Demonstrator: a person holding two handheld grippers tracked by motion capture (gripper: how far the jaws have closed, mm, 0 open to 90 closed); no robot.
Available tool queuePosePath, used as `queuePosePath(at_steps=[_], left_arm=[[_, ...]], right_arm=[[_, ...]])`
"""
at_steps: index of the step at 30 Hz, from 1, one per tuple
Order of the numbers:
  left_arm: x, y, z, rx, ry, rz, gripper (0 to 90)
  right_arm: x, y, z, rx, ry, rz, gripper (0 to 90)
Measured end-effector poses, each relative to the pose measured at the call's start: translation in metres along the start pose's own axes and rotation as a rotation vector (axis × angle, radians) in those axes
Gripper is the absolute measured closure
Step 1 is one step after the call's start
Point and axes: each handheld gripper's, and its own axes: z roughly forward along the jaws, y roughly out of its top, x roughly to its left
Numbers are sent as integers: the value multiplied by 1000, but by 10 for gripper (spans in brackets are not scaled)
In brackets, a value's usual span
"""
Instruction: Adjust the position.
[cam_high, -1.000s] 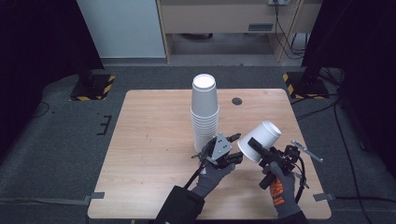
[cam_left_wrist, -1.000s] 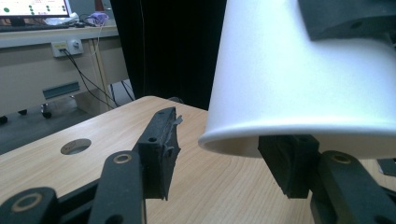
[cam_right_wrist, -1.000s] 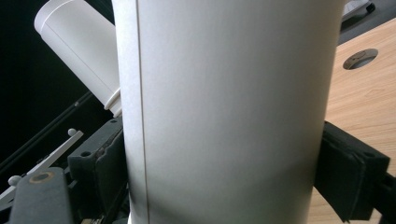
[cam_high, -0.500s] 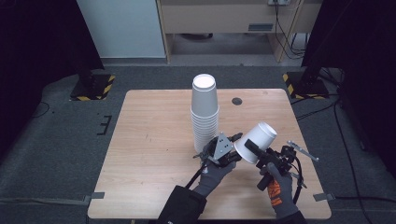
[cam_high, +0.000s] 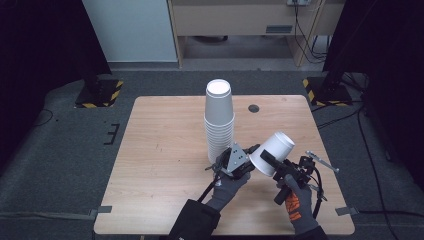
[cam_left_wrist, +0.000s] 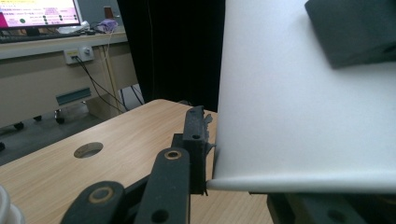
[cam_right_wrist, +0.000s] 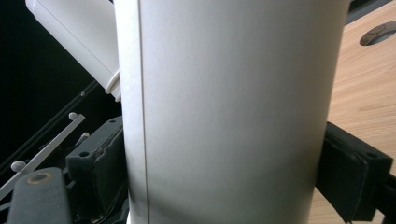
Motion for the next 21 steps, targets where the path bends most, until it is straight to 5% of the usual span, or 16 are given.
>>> queuePosePath(at_steps=[14,21], left_arm=[[-1,-3,-5,11,-24,9,829],[0,-3,-4,2,-21,1,790]], right_arm=[[-5,3,-2,-10,-11,0,123],[-4,1,-1,0,-7,3,136]])
